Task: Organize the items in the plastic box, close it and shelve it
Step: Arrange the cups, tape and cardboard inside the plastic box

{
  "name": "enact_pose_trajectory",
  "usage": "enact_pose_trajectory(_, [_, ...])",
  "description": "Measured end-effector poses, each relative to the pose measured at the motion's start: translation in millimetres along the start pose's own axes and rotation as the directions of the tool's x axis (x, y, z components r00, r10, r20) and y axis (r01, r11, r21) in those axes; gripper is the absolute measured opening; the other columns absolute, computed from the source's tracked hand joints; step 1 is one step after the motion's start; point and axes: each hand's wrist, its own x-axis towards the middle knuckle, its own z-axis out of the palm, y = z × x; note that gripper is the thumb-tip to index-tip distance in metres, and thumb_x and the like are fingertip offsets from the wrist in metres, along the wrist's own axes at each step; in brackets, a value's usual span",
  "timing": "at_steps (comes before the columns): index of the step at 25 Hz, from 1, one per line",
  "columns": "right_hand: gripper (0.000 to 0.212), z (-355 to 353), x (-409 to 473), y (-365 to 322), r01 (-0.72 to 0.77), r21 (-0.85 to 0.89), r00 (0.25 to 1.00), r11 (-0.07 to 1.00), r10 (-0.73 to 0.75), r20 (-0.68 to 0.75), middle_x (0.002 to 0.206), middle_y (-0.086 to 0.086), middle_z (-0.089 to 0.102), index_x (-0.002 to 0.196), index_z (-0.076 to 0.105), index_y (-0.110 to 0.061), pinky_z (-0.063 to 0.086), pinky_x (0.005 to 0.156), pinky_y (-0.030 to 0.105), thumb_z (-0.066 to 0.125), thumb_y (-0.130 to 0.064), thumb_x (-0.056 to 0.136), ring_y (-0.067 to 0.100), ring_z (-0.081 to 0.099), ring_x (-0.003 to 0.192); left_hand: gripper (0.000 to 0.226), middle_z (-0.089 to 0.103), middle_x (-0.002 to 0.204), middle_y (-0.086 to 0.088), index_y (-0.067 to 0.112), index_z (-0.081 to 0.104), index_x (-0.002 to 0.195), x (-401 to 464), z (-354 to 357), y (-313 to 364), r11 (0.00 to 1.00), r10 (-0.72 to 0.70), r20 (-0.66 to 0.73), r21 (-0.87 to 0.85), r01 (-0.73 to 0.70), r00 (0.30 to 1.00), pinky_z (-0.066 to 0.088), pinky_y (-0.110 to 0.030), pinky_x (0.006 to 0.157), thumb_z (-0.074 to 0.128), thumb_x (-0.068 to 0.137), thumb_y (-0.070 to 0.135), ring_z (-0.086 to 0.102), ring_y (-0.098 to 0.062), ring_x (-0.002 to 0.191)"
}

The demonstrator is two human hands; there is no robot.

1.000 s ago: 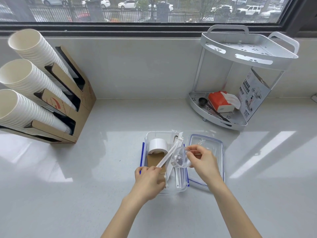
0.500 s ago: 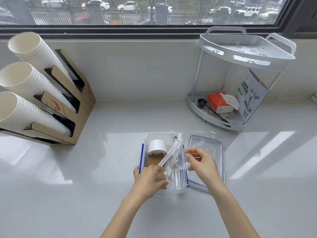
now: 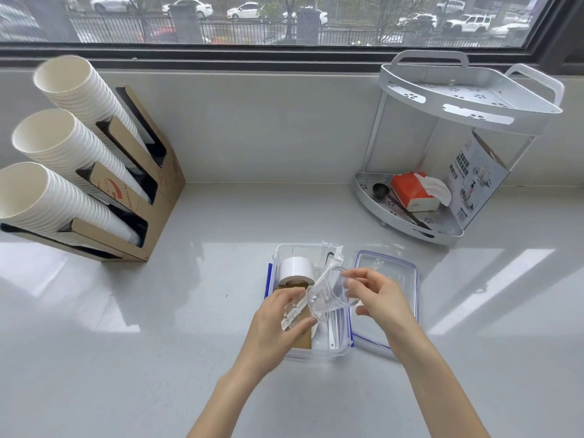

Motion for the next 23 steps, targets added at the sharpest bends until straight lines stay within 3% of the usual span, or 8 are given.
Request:
enact_pose_trajectory(4, [0.016, 16.3, -2.1, 2.0, 0.005, -0.058, 0.998, 0.998, -0.002, 0.059, 0.076, -0.005, 0.06, 0.083, 0.063, -0.022, 0.042, 0.05, 0.005, 0.054, -0.011, 0.09, 0.004, 0.053, 0.068, 0.037, 0.056, 0.105, 0.026, 0.043, 0.049, 0.103, -2.1, -0.1, 7.2, 0.994, 0.019, 0.018, -0.105, -0.017, 1.0, 0.041, -0.004, 0.082, 0.068, 0.073, 0.032, 0.051, 0.011, 0.103])
enact_pose_trajectory(8, [0.014, 27.3, -5.5, 4.4, 0.017, -0.108, 0.994, 0.994, -0.006, 0.105, 0.081, -0.014, 0.058, 0.093, 0.061, -0.026, 0.044, 0.057, 0.009, 0.05, -0.017, 0.093, 0.001, 0.052, 0.078, 0.037, 0.059, 0.105, 0.023, 0.043, 0.05, 0.1, -4.2, 0.2, 8.8, 0.989, -0.006, 0.008, -0.147, 0.007, 1.0, 0.044, -0.007, 0.081, 0.07, 0.076, 0.024, 0.054, 0.007, 0.102])
enact_pose_trajectory(12, [0.02, 30.2, -5.7, 5.1, -0.04, -0.055, 0.989, 0.998, 0.047, 0.139, 0.085, -0.013, 0.06, 0.1, 0.057, -0.029, 0.043, 0.059, 0.014, 0.039, -0.022, 0.097, -0.001, 0.054, 0.077, 0.033, 0.06, 0.101, 0.024, 0.047, 0.05, 0.096, -4.4, -7.1, 3.6, 0.985, -0.056, -0.028, -0.165, 0.051, 0.998, 0.043, -0.003, 0.08, 0.068, 0.076, 0.028, 0.056, 0.012, 0.096])
enact_pose_trajectory(18, [0.022, 32.2, 2.6, 16.1, -0.048, -0.093, 0.99, 0.994, 0.06, 0.128, 0.079, -0.007, 0.06, 0.097, 0.063, -0.021, 0.045, 0.056, 0.014, 0.042, -0.015, 0.096, 0.007, 0.053, 0.066, 0.056, 0.054, 0.11, 0.028, 0.056, 0.037, 0.111, -3.6, -8.4, -2.8, 0.988, -0.06, 0.043, -0.14, 0.065, 0.997, 0.045, -0.012, 0.086, 0.067, 0.079, 0.021, 0.052, 0.01, 0.102])
enact_pose_trajectory(23, [0.022, 37.9, 11.5, 21.4, -0.042, -0.148, 0.985, 0.988, 0.066, 0.157, 0.085, 0.0, 0.062, 0.093, 0.063, -0.024, 0.047, 0.055, 0.015, 0.043, -0.015, 0.095, 0.009, 0.054, 0.064, 0.054, 0.052, 0.107, 0.032, 0.056, 0.037, 0.107, -2.8, -14.9, -7.1, 0.993, -0.062, 0.069, -0.094, 0.068, 0.996, 0.04, 0.001, 0.08, 0.067, 0.078, 0.022, 0.05, 0.021, 0.097])
